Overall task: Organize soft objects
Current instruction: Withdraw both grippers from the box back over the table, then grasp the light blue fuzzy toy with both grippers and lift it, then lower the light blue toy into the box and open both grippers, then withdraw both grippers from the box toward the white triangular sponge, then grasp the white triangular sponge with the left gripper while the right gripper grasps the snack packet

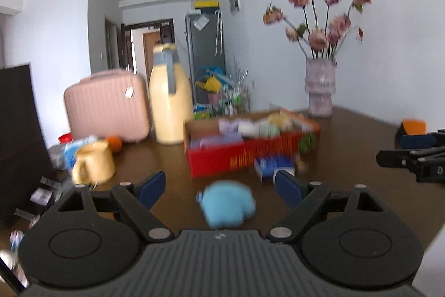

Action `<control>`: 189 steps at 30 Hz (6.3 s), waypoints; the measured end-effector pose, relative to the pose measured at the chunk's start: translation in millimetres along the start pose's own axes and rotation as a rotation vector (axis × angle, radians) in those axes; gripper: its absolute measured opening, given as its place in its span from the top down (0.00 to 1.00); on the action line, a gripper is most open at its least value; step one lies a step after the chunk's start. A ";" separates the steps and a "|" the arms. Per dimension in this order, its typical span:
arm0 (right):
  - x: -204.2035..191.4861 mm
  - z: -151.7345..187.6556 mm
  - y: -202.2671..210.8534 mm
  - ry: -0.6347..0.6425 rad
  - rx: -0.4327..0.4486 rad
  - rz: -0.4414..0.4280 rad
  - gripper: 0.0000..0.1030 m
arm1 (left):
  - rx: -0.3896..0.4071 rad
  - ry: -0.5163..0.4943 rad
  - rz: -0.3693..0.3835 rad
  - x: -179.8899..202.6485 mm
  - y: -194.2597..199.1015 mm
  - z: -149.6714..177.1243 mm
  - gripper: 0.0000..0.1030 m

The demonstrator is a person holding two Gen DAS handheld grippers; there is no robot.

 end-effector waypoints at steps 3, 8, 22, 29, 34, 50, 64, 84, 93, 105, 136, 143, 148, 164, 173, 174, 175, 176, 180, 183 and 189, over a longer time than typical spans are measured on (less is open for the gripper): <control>-17.9 33.5 13.8 -0.036 -0.056 -0.041 0.24 | -0.059 0.040 0.008 -7.8 14.6 28.3 0.15; -35.2 49.0 10.1 -0.014 -0.118 -0.049 0.24 | -0.092 0.069 0.005 -19.2 10.0 40.7 0.15; -50.8 23.7 -101.2 -0.142 -0.190 -0.179 0.25 | -0.251 0.306 0.099 -67.3 -107.0 43.0 0.27; -63.2 14.7 -193.1 -0.286 -0.258 -0.270 0.37 | -0.359 0.463 0.216 -86.5 -171.8 52.0 0.58; -69.3 19.5 -225.0 -0.320 -0.295 -0.284 0.47 | -0.400 0.547 0.287 -94.2 -186.3 57.8 0.69; -61.8 18.7 -138.6 -0.291 -0.222 -0.262 0.66 | -0.373 0.538 0.378 -54.1 -127.4 51.2 0.72; -18.0 29.0 -28.0 -0.337 -0.092 -0.184 0.66 | -0.334 0.382 0.445 29.4 -53.0 29.5 0.72; 61.5 -90.8 -209.5 -0.273 -0.107 -0.162 0.66 | -0.307 0.375 0.424 33.5 -242.8 -83.7 0.72; 76.1 -74.3 -356.8 -0.260 -0.385 -0.131 0.70 | -0.515 0.432 0.324 13.6 -383.0 -57.7 0.84; 50.0 -58.3 -366.1 -0.184 -0.461 -0.166 0.70 | -0.458 0.340 0.290 -2.4 -346.6 -57.6 0.75; 42.4 -116.6 -79.6 0.075 0.144 0.088 0.15 | 0.109 0.121 -0.065 -16.9 -74.3 -81.7 0.12; 28.5 -89.2 -48.9 0.045 0.141 0.077 0.14 | 0.125 0.113 -0.095 -14.1 -47.5 -57.8 0.05; 5.0 -30.7 -12.7 0.055 0.101 0.041 0.13 | 0.041 0.154 -0.057 -15.6 -16.0 -1.9 0.05; 11.0 42.4 -19.3 -0.074 -0.060 0.052 0.14 | -0.166 0.199 0.038 2.5 -50.4 46.3 0.05; 59.3 19.1 -82.1 -0.102 -0.095 0.071 0.20 | -0.233 0.143 0.129 70.1 -163.4 34.6 0.35; 64.1 15.7 -94.4 -0.104 -0.106 0.062 0.21 | -0.233 0.127 0.137 77.6 -173.9 34.1 0.39; 68.5 12.6 -106.7 -0.109 -0.115 0.054 0.24 | -0.230 0.105 0.138 85.6 -187.3 34.6 0.41; 72.4 9.6 -118.8 -0.116 -0.130 0.046 0.27 | -0.236 0.084 0.131 90.2 -197.4 35.6 0.46; 78.3 1.9 -170.1 -0.123 -0.188 -0.017 0.34 | -0.292 0.099 0.116 93.5 -228.6 41.5 0.58; 74.1 4.9 -208.0 -0.106 -0.231 -0.039 0.42 | -0.311 0.114 0.116 91.0 -238.3 45.9 0.78; 67.2 10.2 -256.7 -0.119 -0.286 -0.024 0.59 | -0.341 0.138 0.146 85.7 -239.3 46.7 0.81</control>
Point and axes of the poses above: each gripper's, at about its wrist camera, not at the fingertips, and y roughly against the way its jaws point, x to its right, z to its underside, the point moved 4 cm from there along -y, roughly the way its jaws point, and after that the axes turned 6 degrees about y, right-handed, at the moved point
